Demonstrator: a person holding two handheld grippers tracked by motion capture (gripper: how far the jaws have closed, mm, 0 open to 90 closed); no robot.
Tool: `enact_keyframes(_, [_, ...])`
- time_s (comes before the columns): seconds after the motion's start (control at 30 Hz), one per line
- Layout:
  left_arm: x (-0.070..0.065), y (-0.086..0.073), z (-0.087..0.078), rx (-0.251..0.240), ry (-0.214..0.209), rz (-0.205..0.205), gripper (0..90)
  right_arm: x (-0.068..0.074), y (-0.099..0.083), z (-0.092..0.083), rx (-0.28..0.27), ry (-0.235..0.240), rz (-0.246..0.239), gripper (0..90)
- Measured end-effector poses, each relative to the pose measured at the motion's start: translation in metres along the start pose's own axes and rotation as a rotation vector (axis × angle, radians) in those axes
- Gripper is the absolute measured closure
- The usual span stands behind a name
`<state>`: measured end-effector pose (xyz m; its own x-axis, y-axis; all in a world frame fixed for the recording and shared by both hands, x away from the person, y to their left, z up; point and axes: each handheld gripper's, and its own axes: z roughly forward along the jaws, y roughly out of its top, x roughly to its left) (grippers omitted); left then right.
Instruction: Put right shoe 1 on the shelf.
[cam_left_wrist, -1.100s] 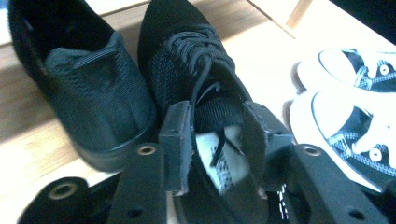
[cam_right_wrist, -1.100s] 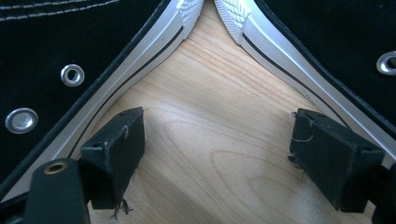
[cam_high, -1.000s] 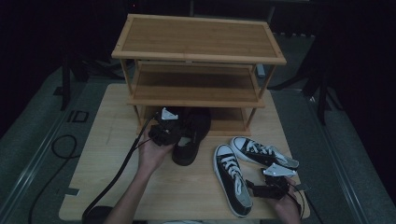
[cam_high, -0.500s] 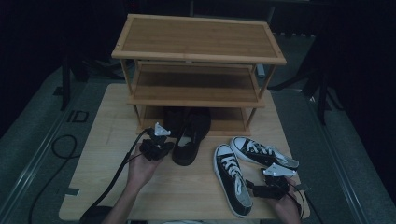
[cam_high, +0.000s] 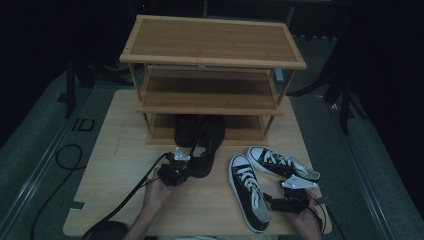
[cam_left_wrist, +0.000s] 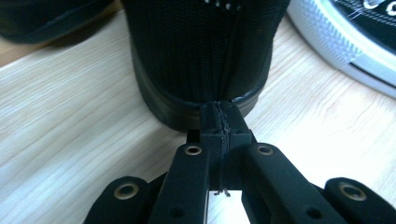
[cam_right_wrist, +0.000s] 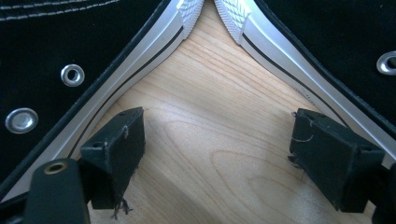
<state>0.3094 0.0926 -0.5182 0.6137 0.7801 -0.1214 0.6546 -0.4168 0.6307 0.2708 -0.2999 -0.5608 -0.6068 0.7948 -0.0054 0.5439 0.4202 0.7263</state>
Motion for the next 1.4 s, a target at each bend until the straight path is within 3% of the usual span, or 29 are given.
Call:
enact_keyframes(0.3, [-0.022, 0.017, 0.018, -0.017, -0.02, 0.032, 89.9, 0.0, 0.0, 0.0, 0.0, 0.0, 0.0, 18.0])
enact_keyframes(0.43, [-0.025, 0.026, 0.023, -0.041, -0.013, 0.011, 89.9, 0.0, 0.0, 0.0, 0.001, 0.0, 0.0, 18.0])
enact_keyframes(0.53, [-0.024, 0.034, 0.022, -0.067, 0.028, -0.008, 89.8, 0.0, 0.0, 0.0, -0.001, 0.0, -0.002, 18.0])
enact_keyframes(0.6, [-0.022, 0.038, 0.02, -0.082, 0.026, -0.027, 89.8, 0.0, 0.0, 0.0, -0.002, 0.0, -0.003, 18.0])
enact_keyframes(0.7, [-0.026, 0.039, 0.018, -0.088, 0.014, -0.014, 89.7, 0.0, 0.0, 0.0, -0.001, 0.001, -0.003, 18.0])
enact_keyframes(0.83, [-0.035, 0.035, 0.022, -0.061, -0.014, 0.036, 89.7, 0.0, 0.0, 0.0, -0.001, 0.001, -0.002, 18.0])
enact_keyframes(1.1, [-0.055, 0.027, 0.051, 0.036, -0.044, 0.132, 89.1, 0.0, 0.0, 0.0, 0.0, 0.001, -0.001, 18.0])
enact_keyframes(1.2, [-0.055, 0.027, 0.06, 0.061, -0.022, 0.134, 89.3, 0.0, 0.0, 0.0, 0.0, 0.001, -0.002, 17.9])
enact_keyframes(1.3, [-0.051, 0.031, 0.064, 0.055, 0.007, 0.125, 89.5, 0.0, 0.0, 0.0, 0.0, 0.002, -0.002, 17.9])
enact_keyframes(1.4, [-0.05, 0.035, 0.064, 0.045, 0.003, 0.133, 89.8, 0.0, 0.0, 0.0, 0.0, 0.002, -0.002, 17.9])
